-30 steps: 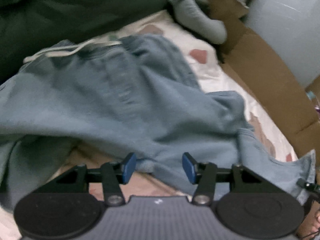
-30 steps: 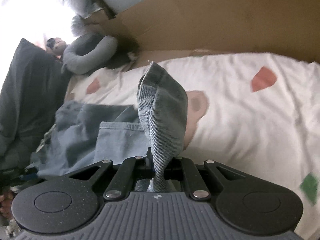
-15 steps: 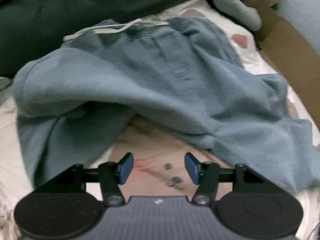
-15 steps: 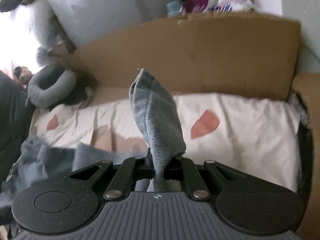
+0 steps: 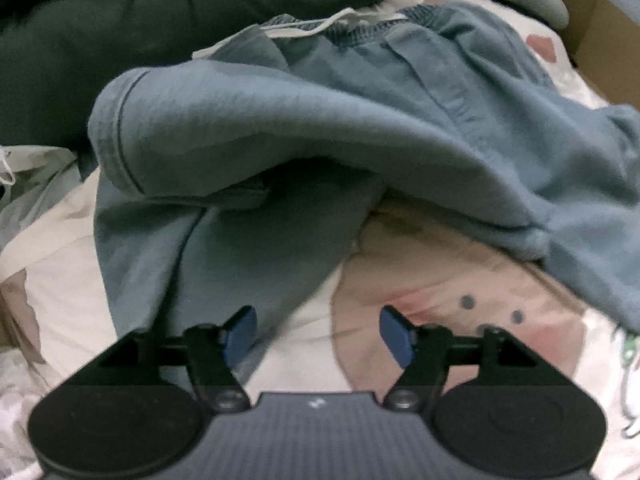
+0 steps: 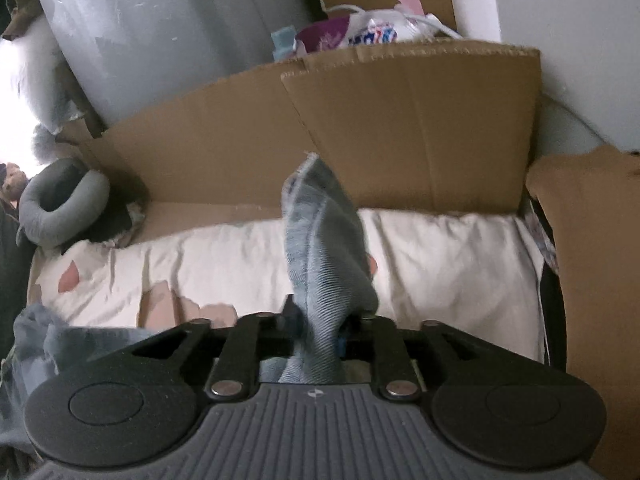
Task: Fold clothes
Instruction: 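Lift the held jeans leg with the right gripper and carry it over the jeans, then lay the jeans leg cuff on the sheet and open the right gripper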
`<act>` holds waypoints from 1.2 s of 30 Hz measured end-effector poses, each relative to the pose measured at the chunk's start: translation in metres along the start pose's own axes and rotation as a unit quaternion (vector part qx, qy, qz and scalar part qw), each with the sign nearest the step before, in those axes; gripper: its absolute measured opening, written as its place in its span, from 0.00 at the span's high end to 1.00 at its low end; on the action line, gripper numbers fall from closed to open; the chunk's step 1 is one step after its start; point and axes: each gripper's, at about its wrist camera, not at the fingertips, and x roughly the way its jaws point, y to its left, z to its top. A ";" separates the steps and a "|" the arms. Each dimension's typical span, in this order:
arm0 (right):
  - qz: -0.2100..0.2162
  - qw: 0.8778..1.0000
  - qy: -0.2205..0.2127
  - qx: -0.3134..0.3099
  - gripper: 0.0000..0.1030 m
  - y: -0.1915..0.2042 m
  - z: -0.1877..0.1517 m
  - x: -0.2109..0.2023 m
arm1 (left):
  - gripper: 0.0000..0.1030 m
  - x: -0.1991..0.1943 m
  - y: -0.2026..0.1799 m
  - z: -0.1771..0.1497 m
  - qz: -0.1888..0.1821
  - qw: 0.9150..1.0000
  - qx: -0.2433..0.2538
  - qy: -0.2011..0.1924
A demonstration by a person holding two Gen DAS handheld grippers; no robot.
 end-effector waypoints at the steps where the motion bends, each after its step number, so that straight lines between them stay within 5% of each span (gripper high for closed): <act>1: -0.001 1.000 0.001 0.003 0.67 -0.001 -0.003 -0.002 | 0.32 0.003 0.000 -0.001 0.006 1.000 0.008 0.001; 10: -0.015 1.000 -0.012 0.012 0.54 -0.016 -0.015 -0.032 | 0.34 0.020 0.014 -0.005 0.048 0.998 0.029 0.004; 12: -0.015 1.000 -0.013 0.023 0.52 -0.021 -0.018 -0.036 | 0.40 0.022 0.016 -0.005 0.053 0.998 0.034 0.000; 16: -0.011 0.999 0.000 0.036 0.52 -0.024 -0.027 -0.037 | 0.69 0.017 0.021 -0.002 0.059 0.998 0.036 -0.008; 20: 0.000 0.999 0.010 0.044 0.52 -0.021 -0.038 -0.039 | 0.85 -0.004 0.022 0.005 0.042 0.998 0.045 -0.018; 36: 0.047 0.995 0.030 0.082 0.52 -0.014 -0.077 -0.040 | 0.96 -0.113 -0.015 0.071 -0.062 0.990 0.082 -0.094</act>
